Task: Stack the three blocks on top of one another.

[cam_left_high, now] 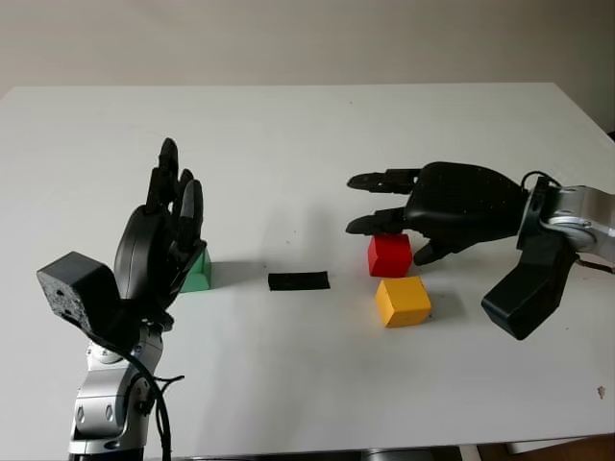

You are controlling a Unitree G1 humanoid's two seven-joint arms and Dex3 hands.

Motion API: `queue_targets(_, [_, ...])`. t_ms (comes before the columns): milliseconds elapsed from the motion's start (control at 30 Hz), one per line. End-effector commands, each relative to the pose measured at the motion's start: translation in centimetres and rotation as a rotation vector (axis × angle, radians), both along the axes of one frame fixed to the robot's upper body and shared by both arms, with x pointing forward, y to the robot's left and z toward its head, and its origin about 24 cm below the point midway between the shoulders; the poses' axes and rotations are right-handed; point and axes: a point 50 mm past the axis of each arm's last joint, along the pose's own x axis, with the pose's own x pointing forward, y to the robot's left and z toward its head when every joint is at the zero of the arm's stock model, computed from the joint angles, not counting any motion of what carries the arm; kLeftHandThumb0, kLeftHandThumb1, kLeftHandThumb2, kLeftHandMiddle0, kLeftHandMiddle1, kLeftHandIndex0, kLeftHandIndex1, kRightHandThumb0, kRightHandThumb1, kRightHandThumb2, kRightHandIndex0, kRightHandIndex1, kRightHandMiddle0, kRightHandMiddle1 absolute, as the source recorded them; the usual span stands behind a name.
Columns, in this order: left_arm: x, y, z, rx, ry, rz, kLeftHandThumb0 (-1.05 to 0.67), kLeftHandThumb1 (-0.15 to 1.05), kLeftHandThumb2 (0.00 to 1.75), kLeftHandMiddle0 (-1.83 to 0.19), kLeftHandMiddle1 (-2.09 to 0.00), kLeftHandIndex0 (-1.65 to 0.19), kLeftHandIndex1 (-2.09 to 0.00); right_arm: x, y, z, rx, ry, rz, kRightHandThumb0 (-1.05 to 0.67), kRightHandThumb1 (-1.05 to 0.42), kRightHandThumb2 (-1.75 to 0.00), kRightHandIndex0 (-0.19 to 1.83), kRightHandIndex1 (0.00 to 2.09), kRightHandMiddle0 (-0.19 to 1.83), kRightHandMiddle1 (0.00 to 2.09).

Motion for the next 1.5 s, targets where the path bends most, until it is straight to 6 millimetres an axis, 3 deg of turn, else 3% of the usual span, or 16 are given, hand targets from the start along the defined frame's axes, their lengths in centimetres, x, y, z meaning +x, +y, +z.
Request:
queue_targets(0, [-0.2, 0.1, -0.2, 0.005, 0.006, 0.003, -0.71, 1.05, 0.56, 0.18, -0.05, 0.19, -0.05, 0.2, -0.2, 0.3, -0.014, -0.017, 0.007, -0.31, -0.93, -0.06, 0.17, 0.07, 0.5, 0.11])
queue_targets(600, [-0.5, 0.2, -0.3, 0.01, 0.009, 0.004, -0.71, 1.05, 0.56, 0.18, -0.06, 0.19, -0.05, 0.3, -0.6, -0.5, -0.063, 0.007, 0.011, -0.35, -0.92, -0.05, 0.2, 0.06, 0.52, 0.11])
queue_targets(833, [-0.5, 0.1, -0.5, 0.0, 0.017, 0.001, -0.7, 1.05, 0.56, 0.18, -0.05, 0.18, -0.05, 0.3, -0.5, -0.6, 0.043, -0.008, 0.027, -0.39, -0.93, -0.05, 0.28, 0.09, 0.74, 0.23])
queue_targets(900, [-0.5, 0.1, -0.5, 0.002, 0.019, 0.001, -0.7, 1.05, 0.56, 0.17, -0.05, 0.18, -0.05, 0.3, -0.5, -0.5, 0.064, -0.01, 0.028, -0.4, -0.93, -0.05, 0.31, 0.08, 0.8, 0.4])
queue_targets(1000, [-0.5, 0.0, -0.5, 0.007, 0.016, 0.005, -0.71, 1.05, 0.56, 0.18, -0.05, 0.18, -0.05, 0.4, -0.5, -0.5, 0.097, 0.006, 0.013, -0.38, -0.95, -0.05, 0.32, 0.06, 0.55, 1.14])
queue_targets(1067, [-0.5, 0.0, -0.5, 0.008, 0.014, 0.007, -0.71, 1.05, 0.55, 0.17, -0.05, 0.18, -0.05, 0.4, -0.5, -0.4, 0.11, 0.018, 0.003, -0.37, -0.96, -0.06, 0.31, 0.05, 0.48, 1.35])
queue_targets(1200, [-0.4, 0.0, -0.4, 0.006, 0.013, 0.005, -0.72, 1.05, 0.55, 0.18, -0.05, 0.19, -0.05, 0.4, -0.6, -0.2, 0.136, 0.038, -0.009, -0.34, -0.96, -0.05, 0.31, 0.05, 0.44, 1.42])
queue_targets(1467, [-0.4, 0.0, -0.6, 0.001, 0.014, 0.004, -0.71, 1.05, 0.55, 0.18, -0.05, 0.19, -0.05, 0.9, -0.7, 0.8, 0.113, 0.057, -0.067, -0.35, -0.98, -0.06, 0.28, 0.04, 0.41, 1.34])
